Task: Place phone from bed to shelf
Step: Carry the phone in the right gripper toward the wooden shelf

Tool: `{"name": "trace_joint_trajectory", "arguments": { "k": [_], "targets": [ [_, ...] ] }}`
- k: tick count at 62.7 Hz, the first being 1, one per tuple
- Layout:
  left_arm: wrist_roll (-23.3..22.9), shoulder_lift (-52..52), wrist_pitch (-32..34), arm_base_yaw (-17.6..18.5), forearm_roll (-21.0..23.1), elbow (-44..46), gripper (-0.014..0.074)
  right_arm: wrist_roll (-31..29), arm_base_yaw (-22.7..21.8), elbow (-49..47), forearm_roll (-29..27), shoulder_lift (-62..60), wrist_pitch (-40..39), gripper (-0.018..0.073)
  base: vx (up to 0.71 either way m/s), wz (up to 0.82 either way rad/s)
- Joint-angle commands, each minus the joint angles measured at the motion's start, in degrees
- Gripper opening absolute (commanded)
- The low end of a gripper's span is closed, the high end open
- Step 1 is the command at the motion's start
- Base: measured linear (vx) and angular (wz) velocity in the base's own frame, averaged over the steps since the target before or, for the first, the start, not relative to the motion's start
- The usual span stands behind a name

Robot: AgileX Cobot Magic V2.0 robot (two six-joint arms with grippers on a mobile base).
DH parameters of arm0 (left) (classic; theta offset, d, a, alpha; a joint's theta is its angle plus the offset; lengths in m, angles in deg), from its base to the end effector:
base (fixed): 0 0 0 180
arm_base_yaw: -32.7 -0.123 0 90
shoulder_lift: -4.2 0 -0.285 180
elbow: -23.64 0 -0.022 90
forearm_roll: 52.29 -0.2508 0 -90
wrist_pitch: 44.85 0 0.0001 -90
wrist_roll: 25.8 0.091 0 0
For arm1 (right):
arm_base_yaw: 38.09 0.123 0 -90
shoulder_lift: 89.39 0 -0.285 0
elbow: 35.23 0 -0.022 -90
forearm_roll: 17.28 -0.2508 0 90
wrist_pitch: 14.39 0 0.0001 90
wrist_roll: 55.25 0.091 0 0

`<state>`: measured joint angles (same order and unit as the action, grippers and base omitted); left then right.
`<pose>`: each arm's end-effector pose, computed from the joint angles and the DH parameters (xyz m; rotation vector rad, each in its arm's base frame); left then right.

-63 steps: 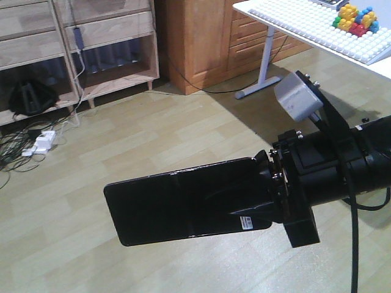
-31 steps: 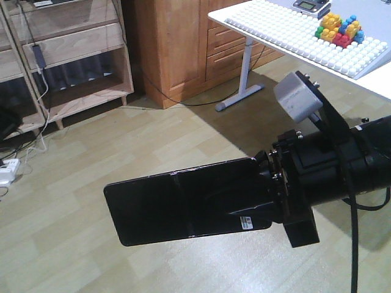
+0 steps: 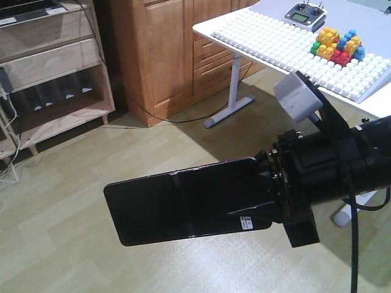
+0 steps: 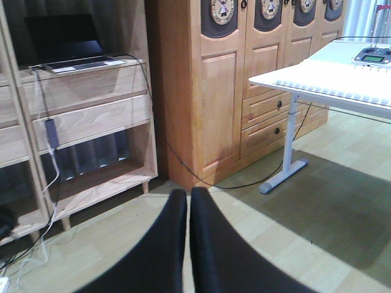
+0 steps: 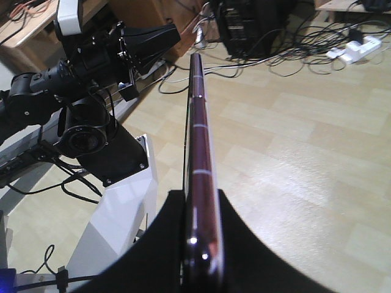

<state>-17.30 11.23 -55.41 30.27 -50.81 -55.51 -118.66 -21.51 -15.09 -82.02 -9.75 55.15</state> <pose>0.0562 0.0020 0.1858 0.0716 1.6883 0.1201 0.1934 0.1381 0.3412 -1.1638 1.9705 1.1894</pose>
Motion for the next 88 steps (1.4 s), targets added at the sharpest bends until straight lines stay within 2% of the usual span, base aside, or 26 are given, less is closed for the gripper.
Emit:
{"name": "trace_joint_trajectory", "arguments": {
  "k": [1, 42, 88],
  "targets": [
    [-0.3, -0.8, 4.1, 0.2, 0.5, 1.2, 0.0001, -0.3, -0.1, -1.5, -5.2, -1.5, 4.1, -0.0002, 0.36, -0.09],
    [-0.3, -0.8, 4.1, 0.2, 0.5, 1.2, 0.0001, -0.3, -0.1, -1.5, -5.1, -1.5, 4.1, -0.0002, 0.35, -0.04],
    [-0.3, -0.8, 4.1, 0.2, 0.5, 1.2, 0.0001, -0.3, -0.1, -1.5, -5.2, -1.5, 4.1, -0.0002, 0.36, 0.17]
  ]
}}
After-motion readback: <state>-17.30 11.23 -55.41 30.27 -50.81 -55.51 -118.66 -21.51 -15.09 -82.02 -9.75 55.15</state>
